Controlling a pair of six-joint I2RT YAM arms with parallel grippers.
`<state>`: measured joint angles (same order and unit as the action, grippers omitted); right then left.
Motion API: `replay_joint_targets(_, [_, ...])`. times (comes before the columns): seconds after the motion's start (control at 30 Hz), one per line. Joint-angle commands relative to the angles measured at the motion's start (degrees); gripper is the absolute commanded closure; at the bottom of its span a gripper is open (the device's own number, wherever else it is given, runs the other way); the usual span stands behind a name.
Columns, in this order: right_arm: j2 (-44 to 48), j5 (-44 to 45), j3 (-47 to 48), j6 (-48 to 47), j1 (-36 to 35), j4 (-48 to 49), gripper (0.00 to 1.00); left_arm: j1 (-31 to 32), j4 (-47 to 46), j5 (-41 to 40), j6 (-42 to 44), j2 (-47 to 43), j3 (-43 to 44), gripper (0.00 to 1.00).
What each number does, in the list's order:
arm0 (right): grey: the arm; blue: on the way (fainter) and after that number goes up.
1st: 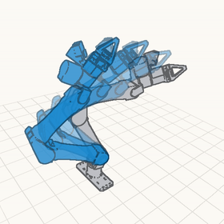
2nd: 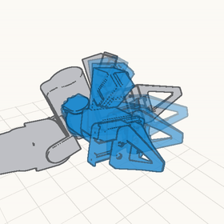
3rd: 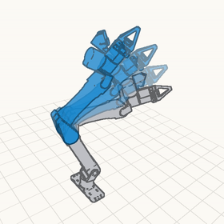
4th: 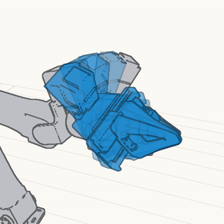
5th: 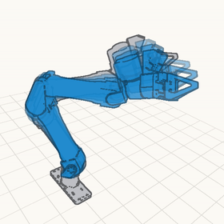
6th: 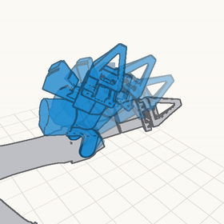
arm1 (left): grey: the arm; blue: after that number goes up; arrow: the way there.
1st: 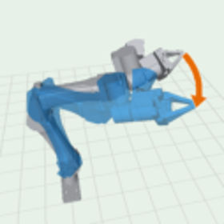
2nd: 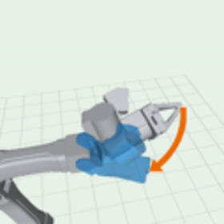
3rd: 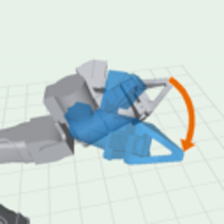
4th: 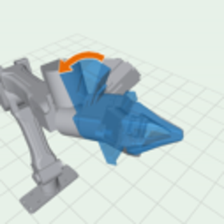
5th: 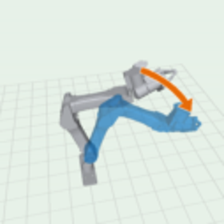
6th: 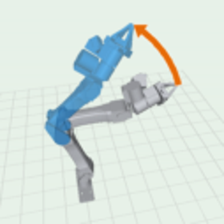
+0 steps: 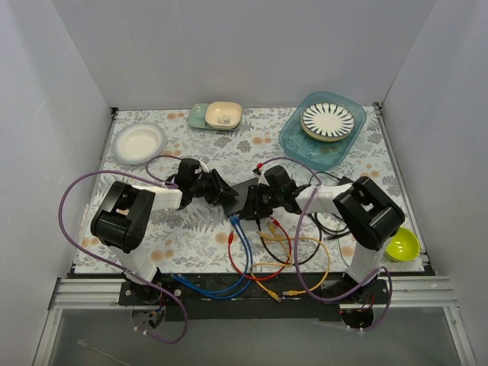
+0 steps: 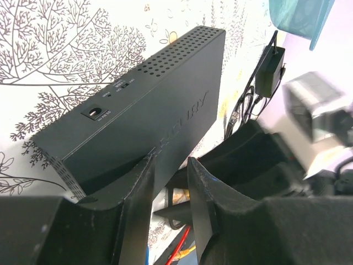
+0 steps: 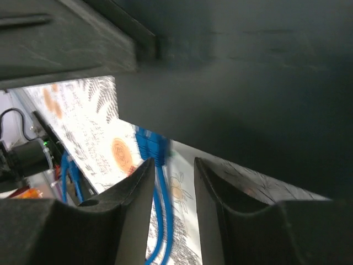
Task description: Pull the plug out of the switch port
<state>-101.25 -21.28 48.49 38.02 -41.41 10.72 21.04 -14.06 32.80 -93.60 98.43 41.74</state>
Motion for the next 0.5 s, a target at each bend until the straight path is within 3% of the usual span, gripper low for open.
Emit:
replay_joint_targets(0.0, [-3.25, -5.87, -0.06, 1.52, -1.66, 4.11, 0.58, -0.3, 3.43, -1.77, 2.02, -1.05, -0.51, 0.69])
replay_joint_targets(0.47, [-7.47, -1.57, -4.1, 15.49, -2.45, 17.46, 0.59, -0.47, 4.4, -0.19, 3.51, 0.18, -1.75, 0.69])
